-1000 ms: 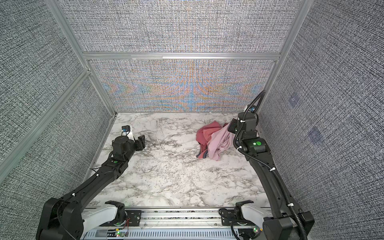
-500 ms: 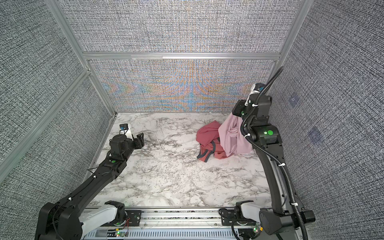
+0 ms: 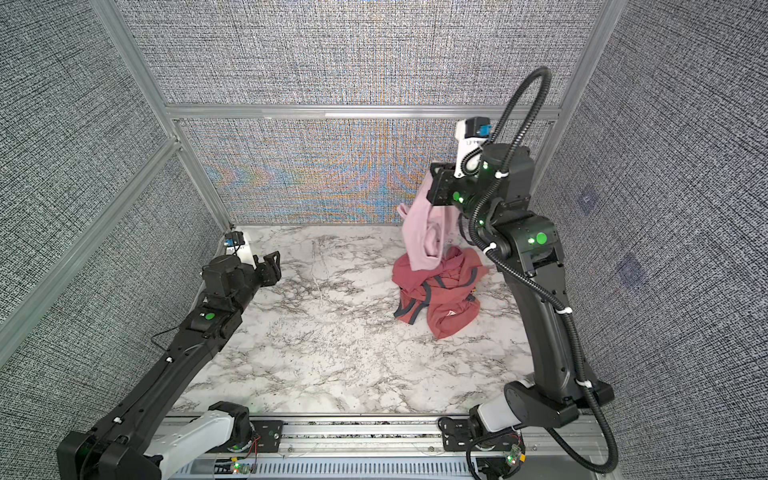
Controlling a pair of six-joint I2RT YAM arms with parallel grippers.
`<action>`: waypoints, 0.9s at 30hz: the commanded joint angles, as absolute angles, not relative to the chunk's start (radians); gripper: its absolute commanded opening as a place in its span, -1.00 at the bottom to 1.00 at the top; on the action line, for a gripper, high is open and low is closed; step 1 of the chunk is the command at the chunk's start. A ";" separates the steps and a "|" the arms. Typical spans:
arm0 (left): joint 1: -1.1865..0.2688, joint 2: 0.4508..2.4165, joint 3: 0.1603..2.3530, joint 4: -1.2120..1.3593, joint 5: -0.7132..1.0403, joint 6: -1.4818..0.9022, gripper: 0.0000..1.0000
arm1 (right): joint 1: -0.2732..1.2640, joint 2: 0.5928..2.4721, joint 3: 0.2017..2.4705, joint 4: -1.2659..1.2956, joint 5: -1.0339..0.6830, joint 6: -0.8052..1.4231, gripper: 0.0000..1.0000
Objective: Pick out a specific cloth from the pile
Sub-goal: 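Lift the lavender shirt high out of the pile with the right gripper, then carry the lavender shirt toward the left gripper and lower it onto the table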
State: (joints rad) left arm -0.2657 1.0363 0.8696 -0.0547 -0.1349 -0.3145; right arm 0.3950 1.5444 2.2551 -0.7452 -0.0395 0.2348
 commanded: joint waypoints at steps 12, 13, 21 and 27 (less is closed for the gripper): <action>-0.265 0.901 0.942 -0.259 -0.251 -0.270 0.38 | 0.621 1.810 2.463 -0.903 -0.181 0.142 -1.00; -0.265 0.896 0.949 -0.274 -0.255 -0.269 0.38 | 0.642 1.827 2.468 -0.897 -0.170 0.140 -1.00; -0.264 0.819 0.967 -0.329 -0.302 -0.261 0.40 | 0.744 1.992 2.570 -0.783 -0.438 0.196 -1.00; -0.264 0.774 0.988 -0.388 -0.343 -0.245 0.41 | 0.808 2.098 2.651 -0.726 -0.447 0.158 -1.00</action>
State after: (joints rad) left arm -0.2649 0.7853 0.9787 -0.3534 -0.3115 -0.2619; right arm 0.7906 2.0857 2.6488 -0.8219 -0.3969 0.1734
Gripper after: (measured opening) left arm 0.706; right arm 0.048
